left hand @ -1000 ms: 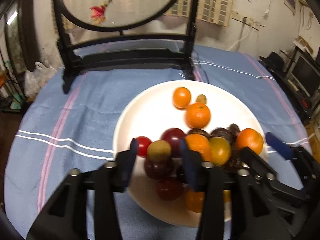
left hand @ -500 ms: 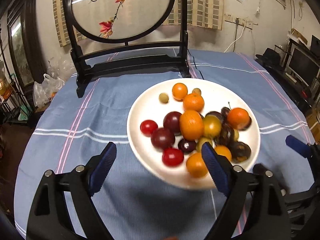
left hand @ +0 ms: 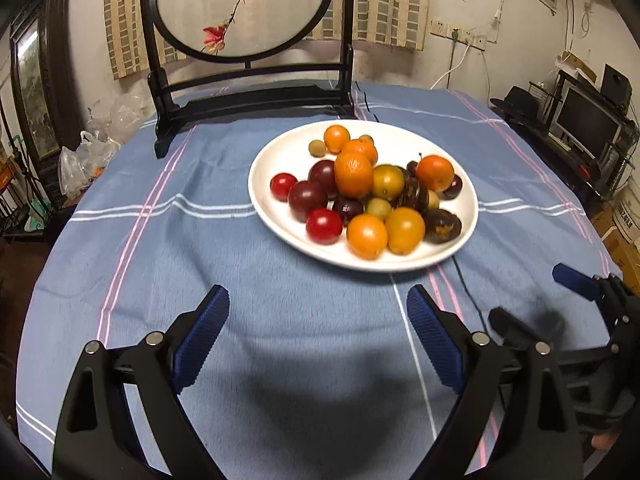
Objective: Organize fruits
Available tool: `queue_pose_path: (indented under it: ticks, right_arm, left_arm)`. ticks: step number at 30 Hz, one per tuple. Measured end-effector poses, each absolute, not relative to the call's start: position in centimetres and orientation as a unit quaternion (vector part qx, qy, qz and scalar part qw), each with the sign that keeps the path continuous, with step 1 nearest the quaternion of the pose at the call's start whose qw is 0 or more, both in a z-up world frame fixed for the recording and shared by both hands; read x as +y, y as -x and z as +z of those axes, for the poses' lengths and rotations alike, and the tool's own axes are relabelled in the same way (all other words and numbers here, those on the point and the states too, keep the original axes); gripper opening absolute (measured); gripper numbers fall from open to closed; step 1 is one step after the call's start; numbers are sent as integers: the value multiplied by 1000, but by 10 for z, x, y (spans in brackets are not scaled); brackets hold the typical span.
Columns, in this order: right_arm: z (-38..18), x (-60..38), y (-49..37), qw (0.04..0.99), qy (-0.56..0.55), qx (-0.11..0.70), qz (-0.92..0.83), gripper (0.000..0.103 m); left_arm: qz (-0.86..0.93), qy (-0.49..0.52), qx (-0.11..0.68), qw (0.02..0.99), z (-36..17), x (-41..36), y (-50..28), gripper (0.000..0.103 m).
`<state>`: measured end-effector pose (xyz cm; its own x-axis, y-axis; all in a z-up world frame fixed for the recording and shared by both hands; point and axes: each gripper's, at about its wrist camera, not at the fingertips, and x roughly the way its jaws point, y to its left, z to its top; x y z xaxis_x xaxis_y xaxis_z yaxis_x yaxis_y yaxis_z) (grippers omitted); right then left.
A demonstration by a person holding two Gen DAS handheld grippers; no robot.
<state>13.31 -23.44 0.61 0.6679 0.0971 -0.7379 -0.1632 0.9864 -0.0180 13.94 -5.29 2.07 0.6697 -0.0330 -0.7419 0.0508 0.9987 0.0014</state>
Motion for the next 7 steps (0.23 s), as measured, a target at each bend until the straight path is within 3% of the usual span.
queue_pose_path:
  ticks: [7]
  right_arm:
    - [-8, -239, -131, 899, 39, 431, 65, 99]
  left_arm:
    - [-5, -18, 417, 909, 7, -43, -129, 92]
